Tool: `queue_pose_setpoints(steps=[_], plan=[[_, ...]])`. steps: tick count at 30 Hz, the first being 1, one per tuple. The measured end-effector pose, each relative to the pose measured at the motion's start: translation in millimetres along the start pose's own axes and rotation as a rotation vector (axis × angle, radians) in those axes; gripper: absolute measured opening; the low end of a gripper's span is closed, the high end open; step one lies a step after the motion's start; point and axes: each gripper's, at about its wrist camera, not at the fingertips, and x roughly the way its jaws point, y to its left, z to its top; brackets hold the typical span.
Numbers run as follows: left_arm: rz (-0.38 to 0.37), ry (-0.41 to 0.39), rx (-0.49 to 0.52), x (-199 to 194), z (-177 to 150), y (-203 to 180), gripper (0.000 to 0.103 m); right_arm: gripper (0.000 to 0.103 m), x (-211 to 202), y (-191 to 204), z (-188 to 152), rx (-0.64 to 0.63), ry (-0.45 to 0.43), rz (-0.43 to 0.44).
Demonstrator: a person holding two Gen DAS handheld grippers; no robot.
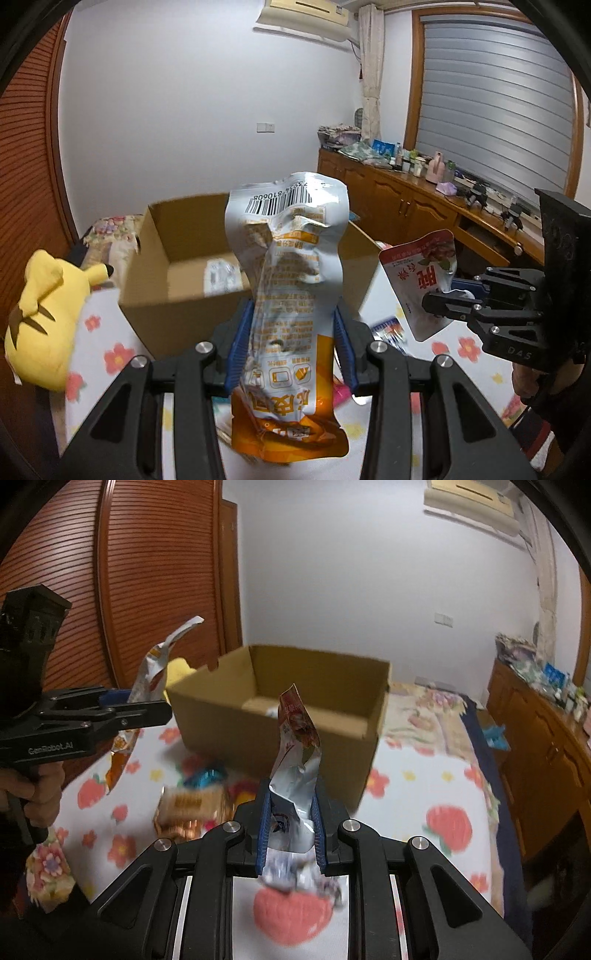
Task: Organize snacks
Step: 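Lift both pouches over the cardboard box and release them inside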
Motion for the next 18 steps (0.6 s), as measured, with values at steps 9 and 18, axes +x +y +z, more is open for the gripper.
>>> queue_pose_setpoints(steps=[9,18], plan=[[0.036,-0.01,0.002,37.9,54.1,33.7,0.04,0.017,38.3,-10.7,58.0,-0.033,-0.02,0.058],[0.068,0.055,0.026,89.1,75.7,49.3,0.041,0.017,89.5,-28.3,77.6,-0.039,0.028,0.04]])
